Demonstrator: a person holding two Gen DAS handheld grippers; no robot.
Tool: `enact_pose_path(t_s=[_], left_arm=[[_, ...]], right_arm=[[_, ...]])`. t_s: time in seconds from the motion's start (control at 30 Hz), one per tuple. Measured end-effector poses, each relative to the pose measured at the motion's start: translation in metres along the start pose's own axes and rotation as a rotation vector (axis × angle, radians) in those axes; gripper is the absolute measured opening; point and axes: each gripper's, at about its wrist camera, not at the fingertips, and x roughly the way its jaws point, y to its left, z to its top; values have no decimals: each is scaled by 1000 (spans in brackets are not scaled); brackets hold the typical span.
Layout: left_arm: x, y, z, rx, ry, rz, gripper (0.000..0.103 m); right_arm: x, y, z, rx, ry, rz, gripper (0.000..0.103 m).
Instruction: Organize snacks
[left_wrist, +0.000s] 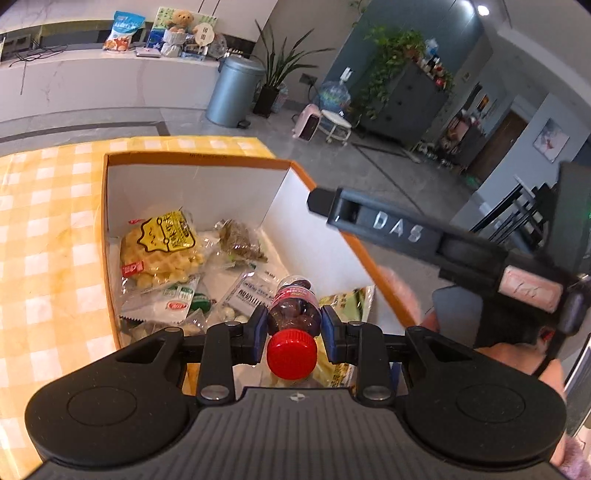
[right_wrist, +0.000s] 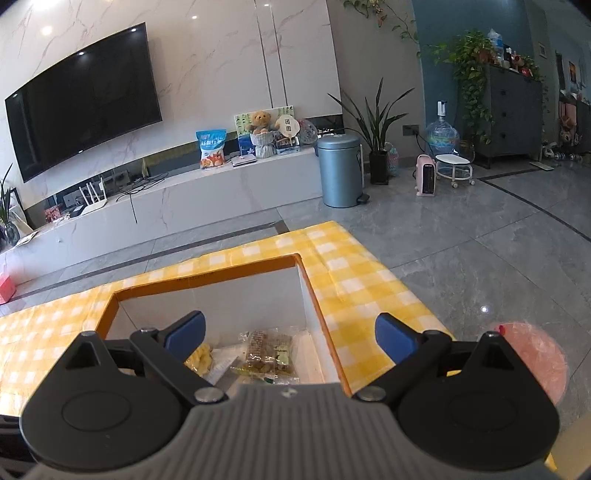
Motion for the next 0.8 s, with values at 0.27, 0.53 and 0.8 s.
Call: enact_pose_path(t_s=[0.27,0.53,0.8], left_arm=[[-31,-23,-17,150,-199,85,93],[-88,-50,-40,253,-358,252,95],[-156,-59,-62,148,-443,323,97]], right_arm=[[-17,-6,3,35,-90,1,96],[-45,-7,7,58,-109,-53,96],[-116,12,-16,-30,-59,-103,96]])
